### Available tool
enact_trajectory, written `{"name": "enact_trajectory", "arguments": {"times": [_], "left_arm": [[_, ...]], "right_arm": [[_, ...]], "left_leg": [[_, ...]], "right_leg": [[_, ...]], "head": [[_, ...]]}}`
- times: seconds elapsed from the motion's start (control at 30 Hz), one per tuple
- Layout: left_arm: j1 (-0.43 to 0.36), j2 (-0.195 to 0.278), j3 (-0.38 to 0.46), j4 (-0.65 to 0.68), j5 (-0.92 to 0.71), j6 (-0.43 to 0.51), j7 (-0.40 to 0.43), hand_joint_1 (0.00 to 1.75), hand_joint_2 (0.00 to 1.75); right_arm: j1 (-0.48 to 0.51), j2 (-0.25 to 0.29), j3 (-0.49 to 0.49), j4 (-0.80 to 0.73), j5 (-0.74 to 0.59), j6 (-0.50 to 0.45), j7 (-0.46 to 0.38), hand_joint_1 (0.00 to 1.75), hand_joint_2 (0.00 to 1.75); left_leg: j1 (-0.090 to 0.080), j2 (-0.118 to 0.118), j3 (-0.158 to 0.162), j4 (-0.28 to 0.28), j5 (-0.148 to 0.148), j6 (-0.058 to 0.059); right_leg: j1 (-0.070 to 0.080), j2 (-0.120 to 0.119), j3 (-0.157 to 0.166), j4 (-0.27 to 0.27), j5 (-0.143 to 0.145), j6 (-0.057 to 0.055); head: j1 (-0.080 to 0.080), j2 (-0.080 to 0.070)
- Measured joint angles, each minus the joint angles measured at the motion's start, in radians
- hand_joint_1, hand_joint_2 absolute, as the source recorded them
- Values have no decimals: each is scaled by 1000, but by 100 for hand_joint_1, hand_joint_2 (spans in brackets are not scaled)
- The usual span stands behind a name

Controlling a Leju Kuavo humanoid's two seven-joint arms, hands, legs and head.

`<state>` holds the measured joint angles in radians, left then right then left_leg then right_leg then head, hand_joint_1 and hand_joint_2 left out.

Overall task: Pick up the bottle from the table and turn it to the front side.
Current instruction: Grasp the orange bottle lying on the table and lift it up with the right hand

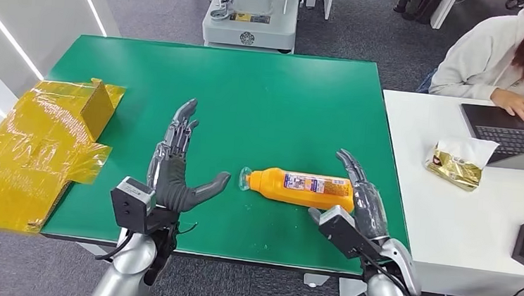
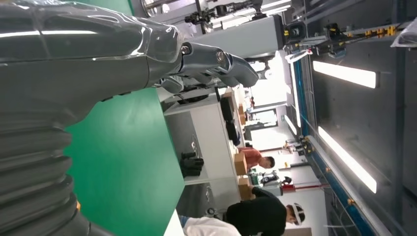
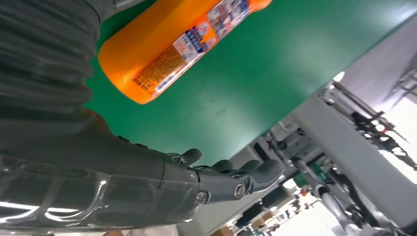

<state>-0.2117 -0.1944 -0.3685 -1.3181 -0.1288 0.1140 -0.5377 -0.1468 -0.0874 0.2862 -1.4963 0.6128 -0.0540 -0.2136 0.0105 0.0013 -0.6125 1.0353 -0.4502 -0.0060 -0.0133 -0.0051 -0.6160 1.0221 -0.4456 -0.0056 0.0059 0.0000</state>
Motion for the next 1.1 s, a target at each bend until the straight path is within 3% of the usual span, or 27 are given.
{"name": "enact_trajectory", "arguments": {"times": [0.17,0.57,0.87,1.1], "left_arm": [[-13,2,-5,20,12,-6,-2,0,175],[-43,24,-20,64,92,-48,14,0,175],[-58,33,-21,106,115,-59,14,0,175],[-70,45,-21,137,101,-41,11,0,175]], "right_arm": [[-101,-65,59,141,24,59,62,0,175],[-257,-293,256,327,-44,225,150,0,175],[-279,-390,346,349,-85,223,160,0,175],[-276,-413,371,359,-97,157,150,0,175]], "left_leg": [[0,0,0,0,0,0],[0,-1,-1,1,0,0],[0,0,0,1,0,0],[0,0,0,1,0,0]], "right_leg": [[0,1,0,0,0,0],[0,0,0,0,1,1],[0,0,0,0,0,1],[0,0,0,0,1,1]], "head": [[0,0],[0,0],[0,0],[0,0]]}}
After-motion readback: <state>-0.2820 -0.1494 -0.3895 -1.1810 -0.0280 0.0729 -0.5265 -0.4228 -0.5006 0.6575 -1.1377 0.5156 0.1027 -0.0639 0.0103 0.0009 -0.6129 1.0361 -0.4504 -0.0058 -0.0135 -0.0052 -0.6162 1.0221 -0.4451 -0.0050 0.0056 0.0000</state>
